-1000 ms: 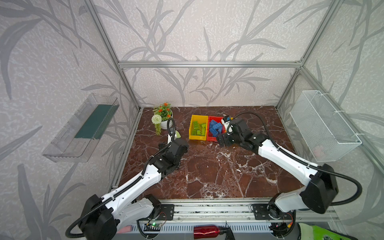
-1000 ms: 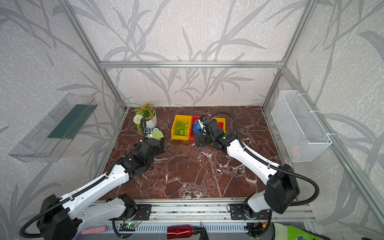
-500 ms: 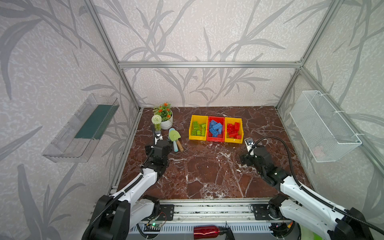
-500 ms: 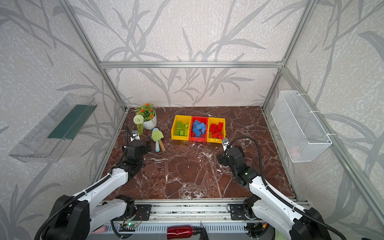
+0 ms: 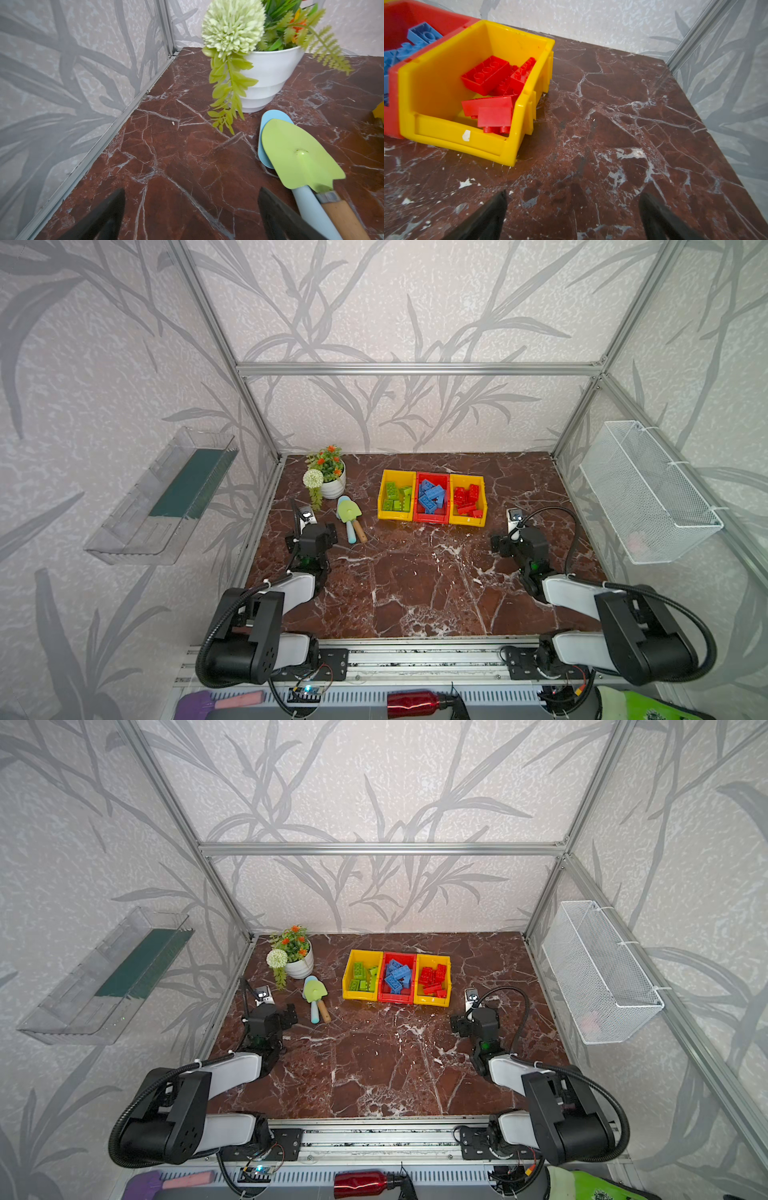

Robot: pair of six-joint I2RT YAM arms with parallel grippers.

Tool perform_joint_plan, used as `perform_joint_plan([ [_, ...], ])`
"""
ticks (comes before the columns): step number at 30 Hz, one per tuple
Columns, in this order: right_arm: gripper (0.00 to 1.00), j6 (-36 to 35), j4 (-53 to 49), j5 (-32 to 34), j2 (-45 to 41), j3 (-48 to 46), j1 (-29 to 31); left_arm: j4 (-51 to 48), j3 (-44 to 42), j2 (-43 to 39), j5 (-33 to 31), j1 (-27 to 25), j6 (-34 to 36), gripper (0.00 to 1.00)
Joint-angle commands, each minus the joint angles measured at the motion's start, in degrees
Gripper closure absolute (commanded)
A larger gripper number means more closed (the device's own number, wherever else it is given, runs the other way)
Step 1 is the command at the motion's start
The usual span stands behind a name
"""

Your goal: Sort the legos into containers by color

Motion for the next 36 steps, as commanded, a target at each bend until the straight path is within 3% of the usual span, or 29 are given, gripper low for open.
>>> perform_joint_plan([
  [1, 0.01, -0.97, 8.86, -7.06, 4.49, 3.84, -2.40, 12.38, -1.70, 3.66, 2.39, 2.43, -1.31, 0.01],
  [3, 0.01, 0.35, 10.81, -11.22, 9.23, 4.63, -4.84, 15.12, -1.79, 7.18, 4.26, 3.70, -2.23, 0.01],
  [4, 0.00, 1.68, 18.43, -12.98, 11.94, 2.63, -6.04, 15.30, -0.95, 8.83, 4.74, 4.02, -1.98, 0.01],
  [7, 0.01, 3.94, 16.93, -13.69, 10.60, 1.97, -7.89, 5.54, 4.12, 9.07, 8.93, 4.32, -0.69, 0.01],
  [8, 0.01, 3.69, 18.99, -14.18, 11.72, 1.89, -7.89, 8.59, 3.26, 9.77, 10.06, 4.44, -0.30, 0.01],
  [10, 0.01, 3.39, 16.08, -14.42, 10.94, 2.61, -7.88, 5.51, 4.15, 9.12, 11.16, 4.86, -0.48, 0.01],
  [36, 0.01, 2.94, 17.21, -15.38, 11.19, 2.41, -7.85, 6.35, 4.00, 9.30, 11.71, 4.86, 0.03, 0.01],
])
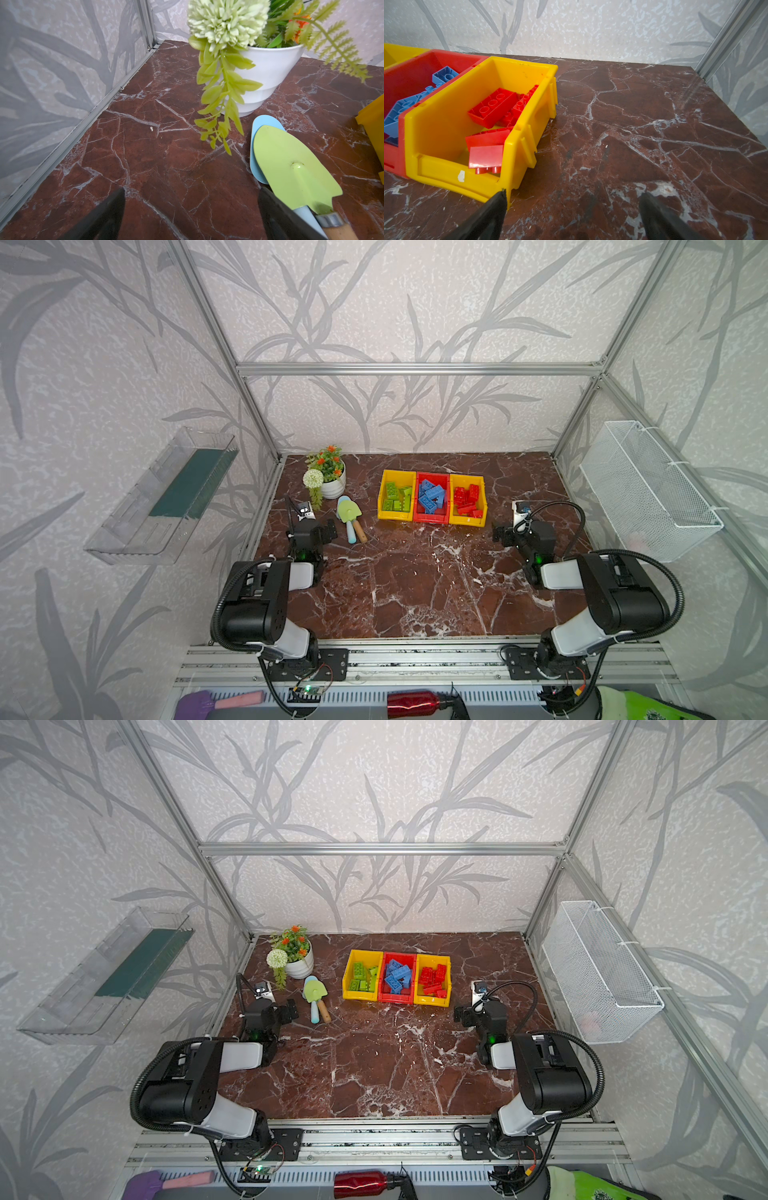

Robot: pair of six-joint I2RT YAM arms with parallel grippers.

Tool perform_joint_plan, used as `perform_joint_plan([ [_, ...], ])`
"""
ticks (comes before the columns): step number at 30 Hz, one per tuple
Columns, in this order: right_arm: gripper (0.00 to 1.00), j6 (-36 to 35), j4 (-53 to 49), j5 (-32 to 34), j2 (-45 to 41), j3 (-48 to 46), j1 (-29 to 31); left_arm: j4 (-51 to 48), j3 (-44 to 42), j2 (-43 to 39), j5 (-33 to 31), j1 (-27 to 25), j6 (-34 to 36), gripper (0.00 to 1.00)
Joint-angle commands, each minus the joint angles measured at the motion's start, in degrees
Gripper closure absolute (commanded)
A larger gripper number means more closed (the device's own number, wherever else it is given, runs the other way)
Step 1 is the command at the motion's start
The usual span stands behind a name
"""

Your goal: Sort the legos into containers by color

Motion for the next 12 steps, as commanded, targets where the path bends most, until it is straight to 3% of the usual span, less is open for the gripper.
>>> perform_joint_plan([
  [1, 0.01, 0.09, 1.84, -0.13, 0.14, 0.25, 0.07, 0.21, 0.83, -0.44, 0.53, 0.27, 0.97, 0.01],
  [12, 0.01, -0.73, 0.40, 0.87, 0.10, 0.94, 0.95, 0.17, 0.83, -0.43, 0.52, 0.27, 0.97, 0.01],
])
